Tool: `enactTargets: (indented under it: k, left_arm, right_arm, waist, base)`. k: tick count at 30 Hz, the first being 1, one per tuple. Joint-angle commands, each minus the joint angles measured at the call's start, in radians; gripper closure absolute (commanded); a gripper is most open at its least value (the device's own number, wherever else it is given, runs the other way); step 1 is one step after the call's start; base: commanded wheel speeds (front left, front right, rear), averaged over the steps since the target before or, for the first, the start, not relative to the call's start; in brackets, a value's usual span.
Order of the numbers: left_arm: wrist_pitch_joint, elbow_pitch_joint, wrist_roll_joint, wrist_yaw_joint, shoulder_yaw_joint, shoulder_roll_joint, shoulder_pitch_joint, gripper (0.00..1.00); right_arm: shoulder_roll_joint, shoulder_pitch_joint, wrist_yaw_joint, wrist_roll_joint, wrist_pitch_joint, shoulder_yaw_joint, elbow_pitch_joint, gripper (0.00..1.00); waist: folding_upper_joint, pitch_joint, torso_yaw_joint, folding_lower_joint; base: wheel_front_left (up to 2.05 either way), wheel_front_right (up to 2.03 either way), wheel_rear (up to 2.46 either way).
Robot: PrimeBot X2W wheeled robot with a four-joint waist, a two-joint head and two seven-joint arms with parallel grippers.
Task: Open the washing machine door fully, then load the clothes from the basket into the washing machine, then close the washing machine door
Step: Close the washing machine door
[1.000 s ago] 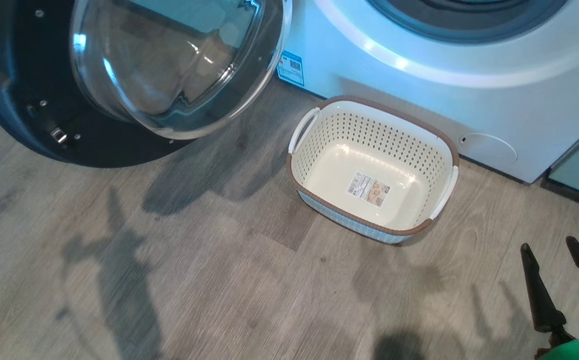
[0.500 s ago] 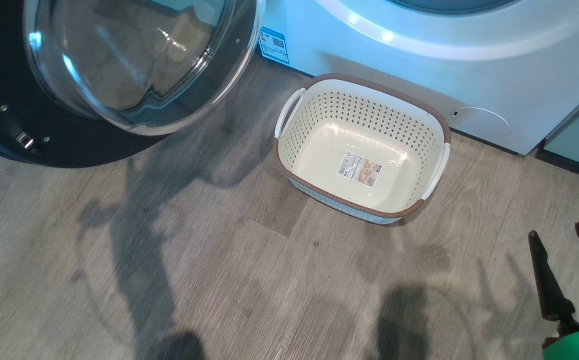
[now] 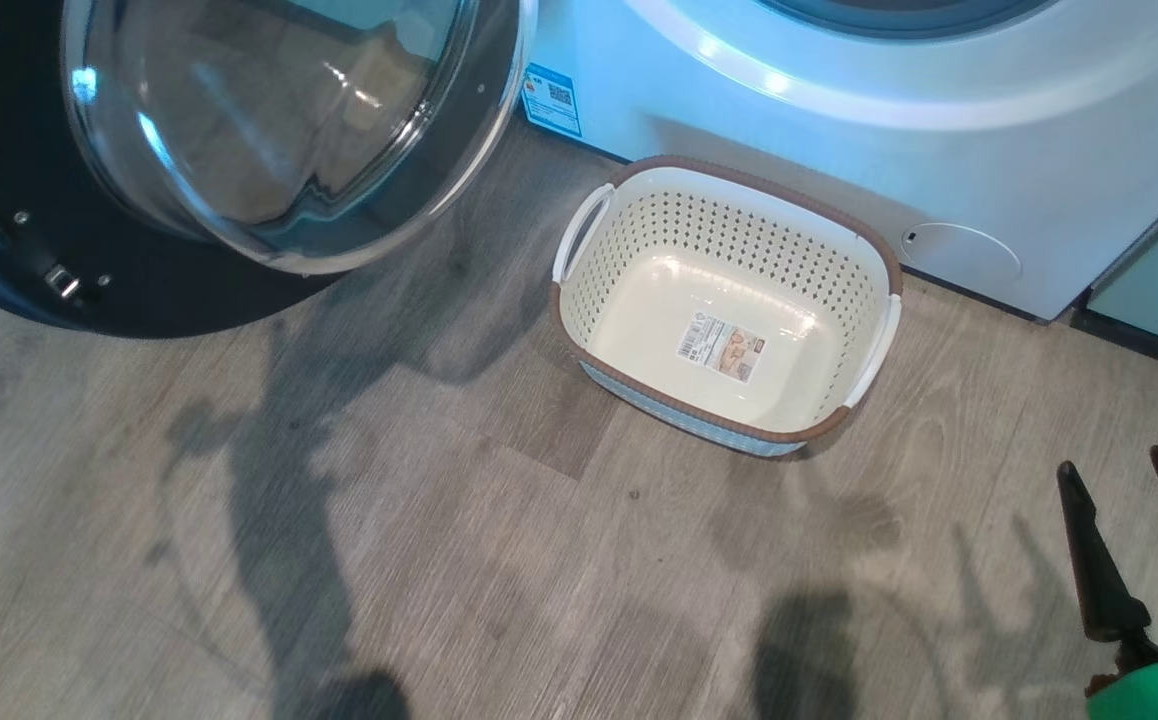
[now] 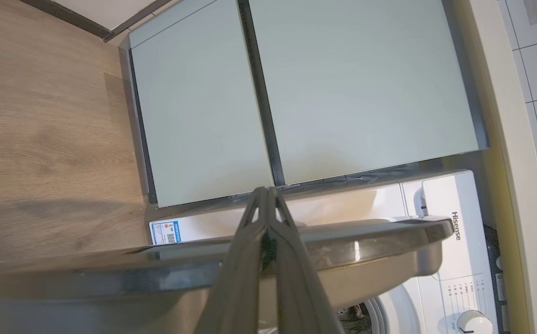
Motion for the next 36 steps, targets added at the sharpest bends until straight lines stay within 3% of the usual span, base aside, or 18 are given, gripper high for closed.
enactTargets:
  k: [1, 21, 36]
  left_arm:
    - [0.013, -0.019, 0.004, -0.013, 0.027, 0.06, -0.027, 1.0]
    - [0.165, -0.047, 0.0, -0.098, -0.041, 0.029, -0.009, 1.0]
    - [0.279, -0.139, -0.019, -0.123, -0.079, 0.012, 0.018, 1.0]
  right_arm:
    - [-0.021, -0.022, -0.003, -0.001, 0.004, 0.017, -0.029, 0.0]
    - [-0.01, -0.022, -0.003, 0.002, 0.005, 0.03, -0.01, 0.0]
    - [0.027, -0.037, -0.003, 0.003, -0.019, 0.047, 0.03, 0.0]
  waist:
    - [0.0, -0.003, 0.002, 0.0]
    - [0.0, -0.041, 0.005, 0.0]
    - [0.0, -0.064, 0.0, 0.0]
  base:
    - [0.0, 0.0, 0.0]
    - [0.0, 0.0, 0.0]
    - [0.0, 0.0, 0.0]
